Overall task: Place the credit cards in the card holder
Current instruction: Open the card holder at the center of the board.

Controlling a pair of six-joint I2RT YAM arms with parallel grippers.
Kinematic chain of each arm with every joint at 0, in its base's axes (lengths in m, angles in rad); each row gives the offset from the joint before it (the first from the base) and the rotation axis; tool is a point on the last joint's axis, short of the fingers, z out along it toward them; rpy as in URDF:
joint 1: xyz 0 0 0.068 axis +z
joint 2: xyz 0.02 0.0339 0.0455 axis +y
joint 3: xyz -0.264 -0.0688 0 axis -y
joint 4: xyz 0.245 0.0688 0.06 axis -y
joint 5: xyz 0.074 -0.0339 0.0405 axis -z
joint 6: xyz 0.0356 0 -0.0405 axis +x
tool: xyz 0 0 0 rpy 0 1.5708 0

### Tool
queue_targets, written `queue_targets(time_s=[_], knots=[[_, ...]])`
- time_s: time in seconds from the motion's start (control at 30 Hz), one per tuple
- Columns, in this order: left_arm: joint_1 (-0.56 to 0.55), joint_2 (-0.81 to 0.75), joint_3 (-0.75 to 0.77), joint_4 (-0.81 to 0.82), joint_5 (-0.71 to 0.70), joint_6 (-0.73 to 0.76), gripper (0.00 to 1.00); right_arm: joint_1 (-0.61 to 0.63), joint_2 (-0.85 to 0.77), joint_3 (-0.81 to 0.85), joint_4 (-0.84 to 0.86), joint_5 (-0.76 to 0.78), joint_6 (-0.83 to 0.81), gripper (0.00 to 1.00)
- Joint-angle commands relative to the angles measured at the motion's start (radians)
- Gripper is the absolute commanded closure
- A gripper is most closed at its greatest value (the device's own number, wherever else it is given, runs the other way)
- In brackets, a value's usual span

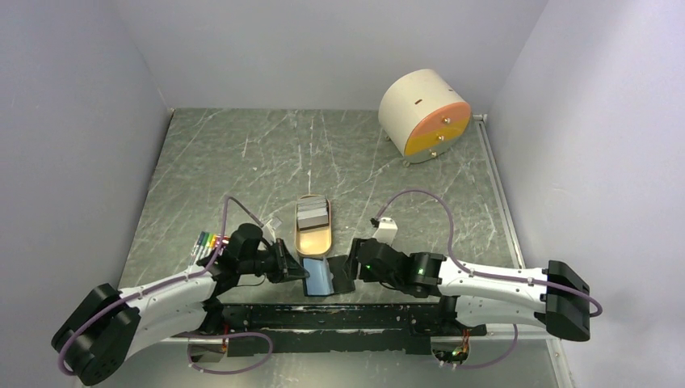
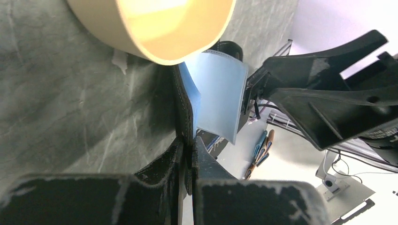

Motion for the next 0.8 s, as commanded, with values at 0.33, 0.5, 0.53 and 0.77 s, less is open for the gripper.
queue_targets(time_s=[0.33,0.5,0.53,0.77], knots=[[-0.008,0.072,-0.008,0.051,-0.043,0.007,0.91,0.012,-0.005,-0.04,0.439,-0.169,-0.054,0.49],[-0.007,0.059,-0.028,0.129,-0.005,-0.039,0.91,0.036,0.117,-0.003,0.537,-0.269,-0.034,0.57],[-0.007,0.047,-0.036,0.155,0.008,-0.049,0.91,0.04,0.139,0.001,0.546,-0.28,-0.028,0.55],[-0.008,-0.04,-0.046,0.2,0.051,-0.119,0.91,0.06,0.135,-0.012,0.629,-0.305,0.007,0.45]])
